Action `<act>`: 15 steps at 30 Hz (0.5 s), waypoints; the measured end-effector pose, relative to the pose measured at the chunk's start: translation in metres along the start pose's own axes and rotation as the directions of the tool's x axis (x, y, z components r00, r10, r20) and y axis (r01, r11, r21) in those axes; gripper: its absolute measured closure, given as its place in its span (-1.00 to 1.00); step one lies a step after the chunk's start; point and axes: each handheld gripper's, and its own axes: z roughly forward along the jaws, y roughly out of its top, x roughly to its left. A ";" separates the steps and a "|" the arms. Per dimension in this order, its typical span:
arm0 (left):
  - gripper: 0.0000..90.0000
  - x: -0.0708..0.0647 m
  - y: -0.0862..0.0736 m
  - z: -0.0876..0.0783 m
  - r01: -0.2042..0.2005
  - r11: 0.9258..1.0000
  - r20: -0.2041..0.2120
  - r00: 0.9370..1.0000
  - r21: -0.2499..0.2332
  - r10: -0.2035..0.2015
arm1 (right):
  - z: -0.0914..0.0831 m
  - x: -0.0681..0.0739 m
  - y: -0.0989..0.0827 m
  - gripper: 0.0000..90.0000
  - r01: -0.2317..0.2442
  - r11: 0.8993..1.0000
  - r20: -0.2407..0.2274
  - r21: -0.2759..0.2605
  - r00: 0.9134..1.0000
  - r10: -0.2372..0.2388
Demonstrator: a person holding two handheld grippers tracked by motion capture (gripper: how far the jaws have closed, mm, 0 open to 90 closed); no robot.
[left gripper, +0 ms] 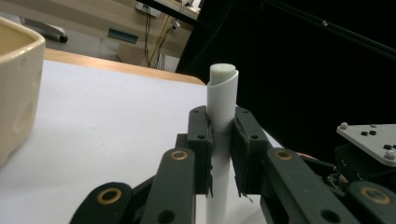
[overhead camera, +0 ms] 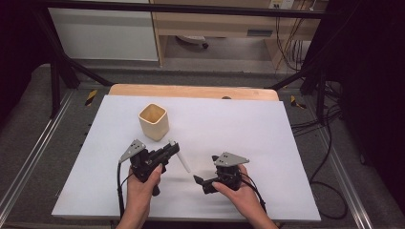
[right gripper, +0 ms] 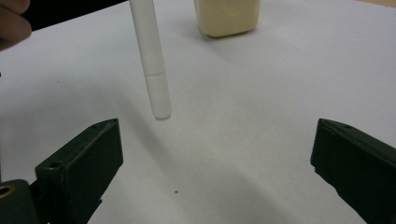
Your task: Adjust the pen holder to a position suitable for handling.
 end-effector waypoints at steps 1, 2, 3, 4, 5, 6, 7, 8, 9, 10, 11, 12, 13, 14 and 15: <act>0.76 0.000 0.001 -0.001 -0.010 1.000 -0.004 1.000 0.001 0.010 | -0.001 -0.001 0.000 -0.93 0.002 1.000 -0.003 0.005 1.000 -0.002; 0.76 -0.001 0.002 -0.002 -0.020 1.000 -0.009 1.000 0.000 0.020 | -0.003 -0.002 -0.001 -0.93 0.002 1.000 -0.010 0.017 1.000 -0.002; 0.76 -0.001 0.004 -0.002 -0.031 1.000 -0.011 0.999 0.003 0.031 | -0.005 -0.003 -0.001 -0.93 0.008 1.000 -0.014 0.029 1.000 -0.007; 0.76 -0.002 0.005 -0.003 -0.046 0.999 -0.015 0.999 0.005 0.046 | -0.006 -0.005 -0.002 -0.93 0.010 0.999 -0.013 0.039 1.000 -0.009; 0.76 -0.002 0.007 -0.004 -0.057 0.998 -0.019 0.998 0.008 0.057 | -0.008 -0.006 -0.003 -0.93 0.008 0.999 -0.013 0.053 1.000 -0.008; 0.76 -0.003 0.008 -0.004 -0.061 0.998 -0.019 0.998 0.009 0.061 | -0.010 -0.008 -0.004 -0.93 0.007 0.998 -0.014 0.063 1.000 -0.006; 0.76 -0.003 0.010 -0.004 -0.066 0.998 -0.018 0.998 0.007 0.066 | -0.012 -0.010 -0.004 -0.93 0.004 0.997 -0.011 0.075 1.000 -0.003; 0.76 -0.004 0.012 -0.005 -0.072 0.997 -0.020 0.997 0.005 0.072 | -0.014 -0.013 -0.006 -0.93 -0.001 0.996 -0.006 0.084 1.000 0.001; 0.76 -0.004 0.014 -0.005 -0.081 0.997 -0.023 0.996 0.005 0.081 | -0.017 -0.015 -0.007 -0.93 -0.007 0.996 0.001 0.090 1.000 0.007; 0.76 -0.004 0.016 -0.006 -0.090 0.996 -0.024 0.996 0.007 0.090 | -0.020 -0.018 -0.009 -0.93 -0.013 0.995 0.009 0.094 1.000 0.012; 0.76 -0.005 0.018 -0.007 -0.093 0.996 -0.026 0.995 0.005 0.093 | -0.024 -0.022 -0.011 -0.93 -0.012 0.995 0.019 0.097 1.000 0.010; 0.76 -0.004 0.020 -0.007 -0.095 0.995 -0.028 0.995 0.004 0.095 | -0.028 -0.025 -0.013 -0.93 -0.019 0.995 0.032 0.102 0.999 0.016; 0.76 -0.004 0.021 -0.008 -0.095 0.995 -0.029 0.995 0.005 0.095 | -0.033 -0.028 -0.016 -0.93 -0.022 0.994 0.042 0.105 0.999 0.017; 0.76 -0.004 0.023 -0.008 -0.099 0.995 -0.033 0.995 0.007 0.099 | -0.038 -0.031 -0.018 -0.94 -0.026 0.994 0.049 0.108 0.999 0.021; 0.76 -0.003 0.024 -0.008 -0.100 0.995 -0.034 0.994 0.010 0.100 | -0.043 -0.035 -0.021 -0.94 -0.032 0.994 0.060 0.108 0.998 0.026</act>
